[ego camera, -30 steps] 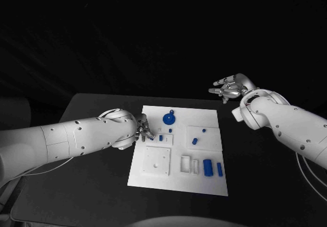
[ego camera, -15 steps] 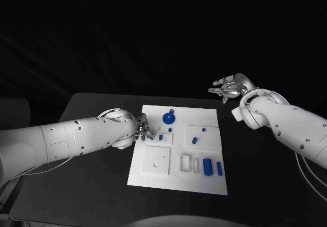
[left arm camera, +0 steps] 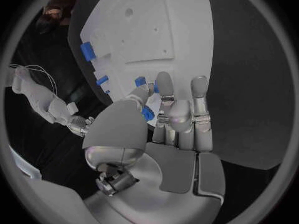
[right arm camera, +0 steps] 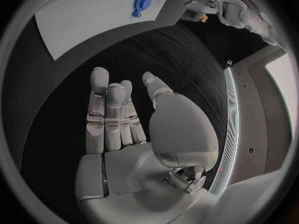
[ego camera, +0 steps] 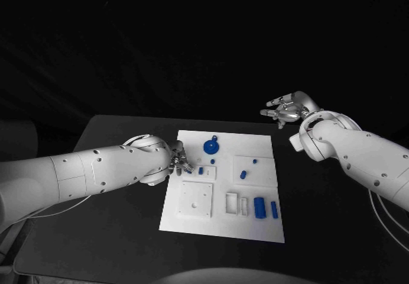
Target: Assemble the parts on the task board
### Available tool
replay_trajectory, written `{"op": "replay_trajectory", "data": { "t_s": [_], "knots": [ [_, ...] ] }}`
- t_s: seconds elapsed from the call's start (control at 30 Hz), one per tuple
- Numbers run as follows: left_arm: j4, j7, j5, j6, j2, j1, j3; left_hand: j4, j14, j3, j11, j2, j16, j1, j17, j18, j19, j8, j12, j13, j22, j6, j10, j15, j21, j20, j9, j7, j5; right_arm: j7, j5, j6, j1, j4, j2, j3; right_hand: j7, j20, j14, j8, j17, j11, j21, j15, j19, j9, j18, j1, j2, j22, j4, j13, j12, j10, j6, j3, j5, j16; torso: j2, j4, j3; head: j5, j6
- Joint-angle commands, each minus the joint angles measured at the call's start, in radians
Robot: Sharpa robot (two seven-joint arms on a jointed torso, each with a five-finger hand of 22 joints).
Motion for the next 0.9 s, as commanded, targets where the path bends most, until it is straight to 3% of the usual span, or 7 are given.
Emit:
{"op": "replay_trajectory", "data": {
  "t_s": [0.03,0.9],
  "knots": [
    [0.005,0.008,0.001,0.013,0.004,-0.006,-0.003,-0.059,0.002,0.065,-0.017,0.0,0.005,-0.008,0.003,0.009,0.003,0.003,0.008,0.001,0.019,0.111,0.038,-0.001,0.002,0.001,0.003,-0.086,0.002,0.011,-0.002,0.011,-0.001,0.0,0.001,0.0,0.001,-0.006,-0.003,0.0,-0.001,-0.002,0.002,-0.002,0.035,0.001,0.004,-0.006,0.001,-0.001,0.001,-0.001,0.001,-0.004,-0.007,-0.002,0.005,-0.006,0.0,-0.0005,-0.0001,-0.001,-0.002],
    [0.004,0.011,0.001,0.007,0.006,-0.006,-0.003,-0.017,0.003,0.04,-0.02,-0.011,0.012,-0.033,0.011,0.009,0.005,0.001,0.015,0.005,0.019,0.118,0.038,-0.002,0.002,0.003,0.022,-0.093,-0.022,0.011,-0.002,0.012,-0.002,-0.001,0.002,0.0,0.001,-0.006,-0.003,0.0,-0.002,-0.002,0.0,-0.002,0.035,0.001,0.004,-0.007,0.001,-0.003,0.001,-0.002,0.001,-0.004,-0.009,-0.001,0.006,-0.007,0.0,0.0002,0.0002,-0.002,-0.006]
  ]
}}
